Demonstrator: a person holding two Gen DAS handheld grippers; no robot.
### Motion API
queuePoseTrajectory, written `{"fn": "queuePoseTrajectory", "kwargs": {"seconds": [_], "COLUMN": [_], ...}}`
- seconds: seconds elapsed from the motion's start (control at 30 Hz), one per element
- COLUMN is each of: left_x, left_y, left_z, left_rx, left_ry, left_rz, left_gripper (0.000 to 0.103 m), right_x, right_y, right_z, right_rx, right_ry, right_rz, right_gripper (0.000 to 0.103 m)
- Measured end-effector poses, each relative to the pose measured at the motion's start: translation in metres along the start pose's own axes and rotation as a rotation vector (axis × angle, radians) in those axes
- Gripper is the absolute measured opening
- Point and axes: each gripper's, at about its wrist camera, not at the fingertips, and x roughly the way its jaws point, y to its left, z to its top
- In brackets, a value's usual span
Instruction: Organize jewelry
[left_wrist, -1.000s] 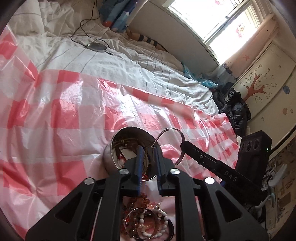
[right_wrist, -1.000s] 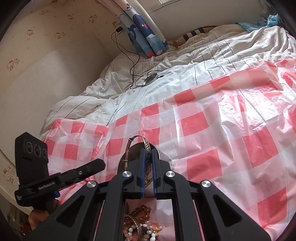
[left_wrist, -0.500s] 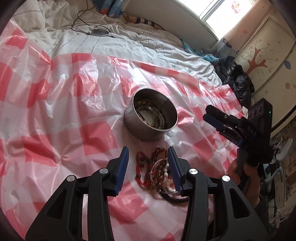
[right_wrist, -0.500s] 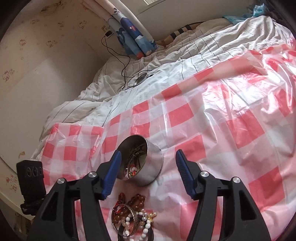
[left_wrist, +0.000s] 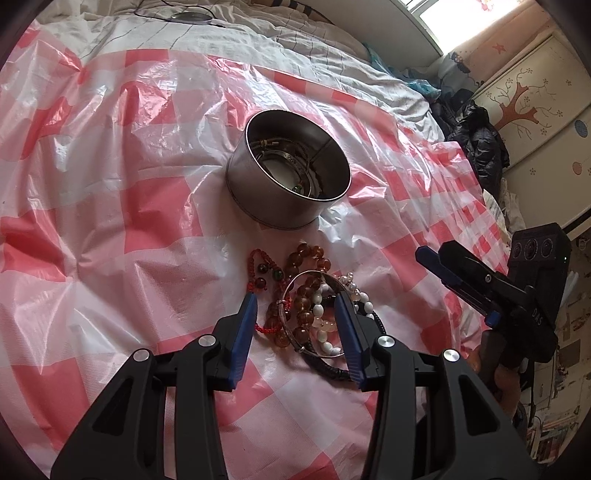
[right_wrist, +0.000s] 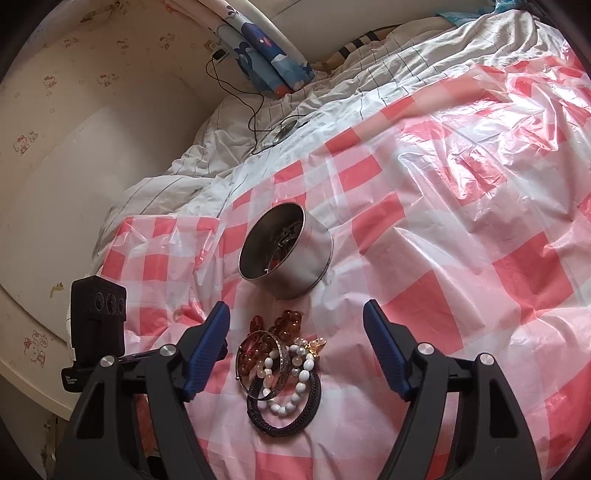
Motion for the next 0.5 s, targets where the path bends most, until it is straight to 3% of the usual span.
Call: {"fn": "queuePoseTrajectory", "kwargs": {"seconds": [0.5], "left_x": [0.025], "left_y": [-0.01], "left_z": [0.005], "left_rx": [0.01], "left_ry": [0.049], "left_rz": [0.028], "left_gripper": [0.041], "right_x": [0.006], "right_y": [-0.008], "right_z": [0.003], "right_rx": [0.038], "right_ry": [0.013], "right_rz": [0.023], "right_gripper": [0.079]}}
